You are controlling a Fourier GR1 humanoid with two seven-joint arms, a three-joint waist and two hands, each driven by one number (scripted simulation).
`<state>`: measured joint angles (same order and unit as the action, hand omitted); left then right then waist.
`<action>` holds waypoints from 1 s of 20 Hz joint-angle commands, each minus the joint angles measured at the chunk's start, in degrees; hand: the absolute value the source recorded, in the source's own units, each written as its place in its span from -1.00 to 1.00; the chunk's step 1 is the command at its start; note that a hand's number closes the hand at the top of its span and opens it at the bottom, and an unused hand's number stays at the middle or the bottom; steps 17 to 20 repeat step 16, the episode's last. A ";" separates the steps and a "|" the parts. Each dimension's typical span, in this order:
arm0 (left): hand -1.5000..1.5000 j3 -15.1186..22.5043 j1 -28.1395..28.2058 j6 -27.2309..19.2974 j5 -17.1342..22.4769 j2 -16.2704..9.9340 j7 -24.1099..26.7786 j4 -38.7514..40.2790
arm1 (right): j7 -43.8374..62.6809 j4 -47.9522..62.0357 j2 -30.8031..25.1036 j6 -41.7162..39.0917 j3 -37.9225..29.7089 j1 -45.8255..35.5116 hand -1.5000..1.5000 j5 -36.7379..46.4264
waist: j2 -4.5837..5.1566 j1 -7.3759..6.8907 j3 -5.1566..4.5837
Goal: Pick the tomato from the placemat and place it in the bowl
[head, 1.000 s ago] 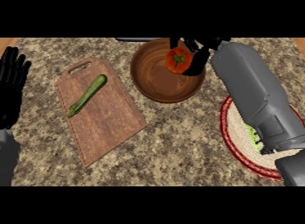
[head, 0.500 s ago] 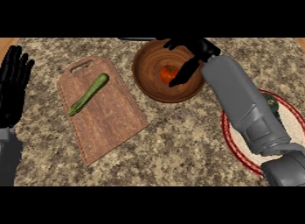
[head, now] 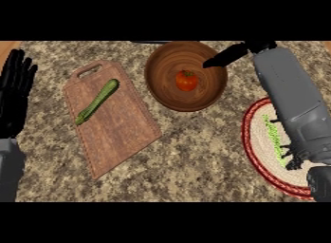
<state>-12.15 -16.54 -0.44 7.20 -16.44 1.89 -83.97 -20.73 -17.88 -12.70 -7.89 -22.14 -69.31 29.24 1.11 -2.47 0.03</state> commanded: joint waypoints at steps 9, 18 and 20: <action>0.00 0.38 0.72 1.48 0.67 -0.15 0.33 -1.84 | -5.89 5.96 -19.83 -10.82 -9.04 3.97 -1.00 -6.93 | 1.05 -2.19 0.19; 0.00 0.36 -2.21 1.65 1.17 0.24 0.63 0.23 | -8.21 7.93 -24.68 -15.95 -10.73 5.08 -1.00 -8.21 | 2.20 -3.29 0.32; 0.00 0.36 -2.21 1.65 1.17 0.24 0.63 0.23 | -8.21 7.93 -24.68 -15.95 -10.73 5.08 -1.00 -8.21 | 2.20 -3.29 0.32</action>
